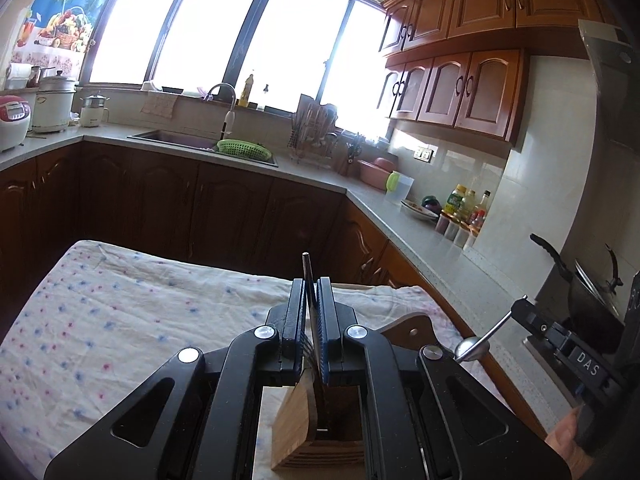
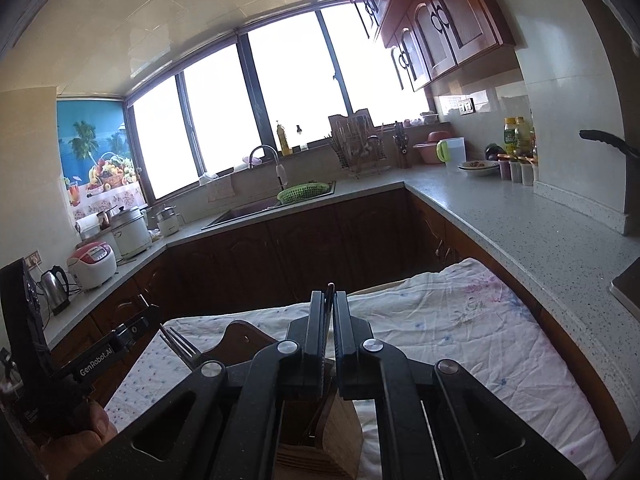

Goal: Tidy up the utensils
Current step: 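Lift the metal chopsticks into the wooden holder and open both tools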

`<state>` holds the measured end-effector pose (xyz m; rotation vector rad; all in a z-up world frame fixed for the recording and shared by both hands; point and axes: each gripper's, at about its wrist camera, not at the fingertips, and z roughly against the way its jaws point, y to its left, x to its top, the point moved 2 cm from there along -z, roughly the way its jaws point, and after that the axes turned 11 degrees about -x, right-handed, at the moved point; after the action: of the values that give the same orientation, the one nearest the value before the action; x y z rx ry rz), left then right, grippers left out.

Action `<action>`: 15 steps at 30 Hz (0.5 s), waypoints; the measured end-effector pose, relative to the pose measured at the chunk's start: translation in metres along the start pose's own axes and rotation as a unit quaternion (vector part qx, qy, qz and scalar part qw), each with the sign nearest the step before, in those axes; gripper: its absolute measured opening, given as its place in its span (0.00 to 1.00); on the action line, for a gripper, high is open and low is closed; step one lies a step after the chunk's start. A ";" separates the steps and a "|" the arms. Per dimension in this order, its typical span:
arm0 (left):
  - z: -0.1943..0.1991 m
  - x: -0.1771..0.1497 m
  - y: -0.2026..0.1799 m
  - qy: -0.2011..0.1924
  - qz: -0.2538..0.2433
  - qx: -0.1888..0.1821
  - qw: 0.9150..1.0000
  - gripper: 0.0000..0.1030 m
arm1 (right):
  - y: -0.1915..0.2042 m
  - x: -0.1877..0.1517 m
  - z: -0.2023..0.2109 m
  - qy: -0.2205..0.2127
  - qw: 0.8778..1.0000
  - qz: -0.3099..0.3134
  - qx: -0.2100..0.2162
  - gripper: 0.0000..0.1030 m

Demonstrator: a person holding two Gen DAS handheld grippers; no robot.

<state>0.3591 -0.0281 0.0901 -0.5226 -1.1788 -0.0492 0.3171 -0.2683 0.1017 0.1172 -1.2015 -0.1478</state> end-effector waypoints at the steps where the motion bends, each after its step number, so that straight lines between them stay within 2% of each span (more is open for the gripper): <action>1: -0.001 0.000 -0.001 0.001 -0.001 0.000 1.000 0.05 | -0.001 0.000 -0.001 0.002 1.000 -0.002 0.001 0.04; 11: -0.003 0.002 -0.004 0.014 -0.014 0.010 1.000 0.06 | -0.004 0.001 -0.004 0.011 1.000 -0.005 0.003 0.06; 14: 0.001 0.003 -0.007 0.016 -0.017 0.013 1.000 0.06 | -0.007 0.002 -0.003 0.014 1.000 -0.013 0.007 0.12; 15: 0.004 0.004 -0.008 0.017 -0.021 0.013 1.000 0.07 | -0.009 0.003 -0.001 0.014 1.000 -0.018 0.010 0.20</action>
<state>0.3547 -0.0330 0.0979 -0.4723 -1.1566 -0.0783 0.3187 -0.2778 0.1021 0.1588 -1.1745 -0.1655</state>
